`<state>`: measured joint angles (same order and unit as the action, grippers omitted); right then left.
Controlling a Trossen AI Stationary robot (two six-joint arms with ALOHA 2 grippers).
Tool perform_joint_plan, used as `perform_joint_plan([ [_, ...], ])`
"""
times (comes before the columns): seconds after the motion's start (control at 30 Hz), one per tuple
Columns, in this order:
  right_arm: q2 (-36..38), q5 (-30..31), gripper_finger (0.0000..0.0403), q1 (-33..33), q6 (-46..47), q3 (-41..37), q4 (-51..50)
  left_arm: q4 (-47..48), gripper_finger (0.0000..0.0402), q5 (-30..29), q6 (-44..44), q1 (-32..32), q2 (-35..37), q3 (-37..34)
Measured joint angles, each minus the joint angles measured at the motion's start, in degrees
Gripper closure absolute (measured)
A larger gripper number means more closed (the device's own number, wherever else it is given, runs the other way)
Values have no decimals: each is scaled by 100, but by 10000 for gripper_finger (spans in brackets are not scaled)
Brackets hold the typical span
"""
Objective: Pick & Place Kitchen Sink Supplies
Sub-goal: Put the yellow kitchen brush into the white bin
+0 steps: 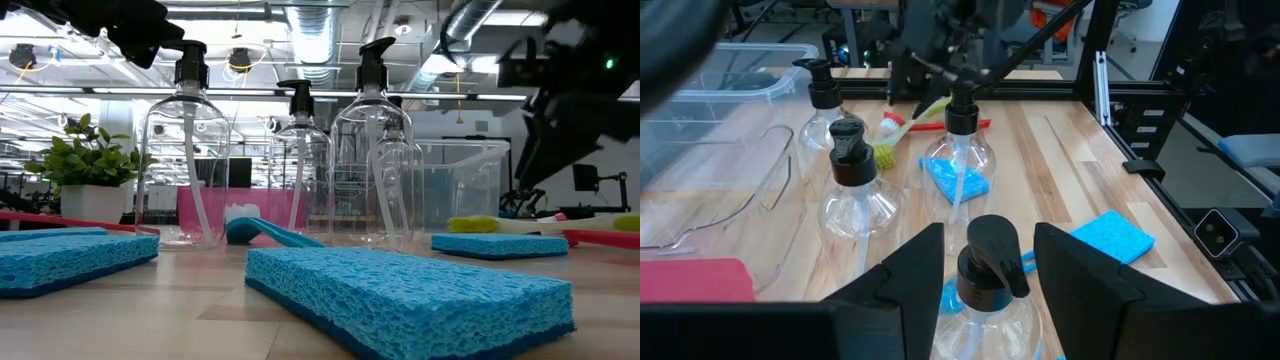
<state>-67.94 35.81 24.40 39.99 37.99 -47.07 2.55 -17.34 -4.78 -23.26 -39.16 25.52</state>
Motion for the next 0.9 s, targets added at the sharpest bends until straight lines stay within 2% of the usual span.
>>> perform_joint_plan([
  [0.13,2,-46,214,-251,-19,-308,230,0,243,-1,0,2,0,0],
  [0.43,2,-721,220,-783,-907,-903,1498,0,243,-1,0,1,0,0],
  [0.7,2,-900,218,-1234,-1012,-1198,1537,0,243,-1,0,2,0,0],
  [0.9,2,-1055,227,-1326,-1012,-1219,1660,0,243,-1,0,2,0,0],
])
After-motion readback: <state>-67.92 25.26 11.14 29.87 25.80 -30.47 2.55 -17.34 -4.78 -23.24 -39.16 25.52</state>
